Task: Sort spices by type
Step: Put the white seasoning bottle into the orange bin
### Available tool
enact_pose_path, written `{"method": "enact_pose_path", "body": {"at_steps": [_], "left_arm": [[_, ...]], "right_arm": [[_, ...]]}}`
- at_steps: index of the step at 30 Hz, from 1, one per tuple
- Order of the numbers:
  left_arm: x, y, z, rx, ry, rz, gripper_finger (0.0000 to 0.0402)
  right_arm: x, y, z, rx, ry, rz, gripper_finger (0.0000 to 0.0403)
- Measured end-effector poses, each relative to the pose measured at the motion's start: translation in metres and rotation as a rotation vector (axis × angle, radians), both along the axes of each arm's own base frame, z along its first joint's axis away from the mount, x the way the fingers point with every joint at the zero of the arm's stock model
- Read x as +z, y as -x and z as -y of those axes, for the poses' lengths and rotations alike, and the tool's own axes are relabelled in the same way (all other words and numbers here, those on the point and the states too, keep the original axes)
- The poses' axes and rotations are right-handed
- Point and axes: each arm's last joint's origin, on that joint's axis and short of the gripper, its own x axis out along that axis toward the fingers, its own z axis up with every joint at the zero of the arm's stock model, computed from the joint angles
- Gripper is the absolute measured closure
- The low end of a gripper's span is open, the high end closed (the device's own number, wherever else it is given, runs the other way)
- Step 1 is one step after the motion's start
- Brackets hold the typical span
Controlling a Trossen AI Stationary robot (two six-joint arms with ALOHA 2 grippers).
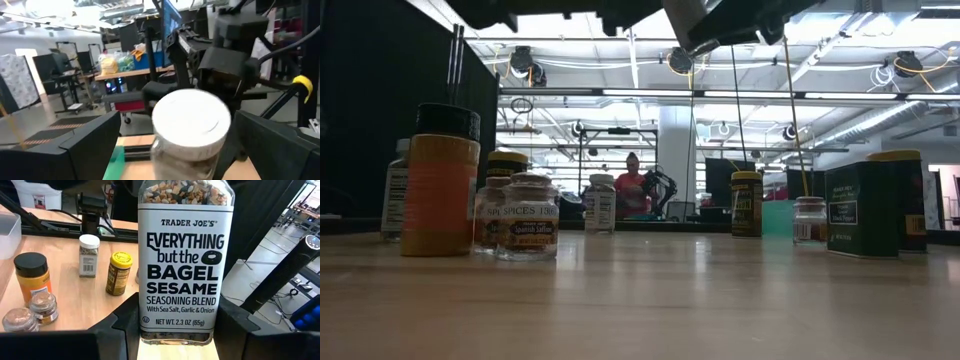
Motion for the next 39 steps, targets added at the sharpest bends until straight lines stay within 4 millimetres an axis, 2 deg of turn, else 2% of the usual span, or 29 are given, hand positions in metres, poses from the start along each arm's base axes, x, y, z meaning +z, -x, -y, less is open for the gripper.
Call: {"method": "enact_pose_path", "body": {"at_steps": [4, 8, 18, 24, 30, 32, 35, 39], "left_arm": [[0.001, -0.006, 0.001, -0.001, -0.038, 0.000, 0.0010], [0.003, -0.007, 0.001, -0.004, -0.043, 0.005, 0.0030], [0.003, -0.007, 0.002, -0.027, -0.050, 0.005, 0.0119], [0.003, -0.007, 0.002, -0.028, -0.053, 0.006, 0.0186], [0.003, -0.007, 0.001, -0.013, -0.006, 0.009, 0.0188], [0.003, -0.007, 0.001, 0.002, 0.007, 0.007, 0.0188], [0.003, -0.005, -0.001, 0.090, 0.051, -0.017, 0.0188], [0.007, 0.008, -0.009, 0.351, 0.072, -0.100, 0.0188]], "right_arm": [[0.001, 0.000, 0.000, 0.004, 0.010, 0.001, 0.0240], [0.001, 0.000, 0.000, 0.006, 0.013, -0.001, 0.0240], [0.001, 0.000, 0.000, 0.005, 0.014, -0.001, 0.0240], [0.001, 0.000, 0.000, 0.003, 0.014, -0.001, 0.0240], [0.002, -0.001, 0.000, 0.007, 0.000, 0.019, 0.0240], [0.002, -0.001, 0.000, 0.007, -0.004, 0.021, 0.0219], [0.005, 0.001, 0.001, -0.017, -0.018, 0.045, 0.0145], [0.013, 0.009, 0.003, -0.074, -0.041, 0.086, 0.0071]]}}
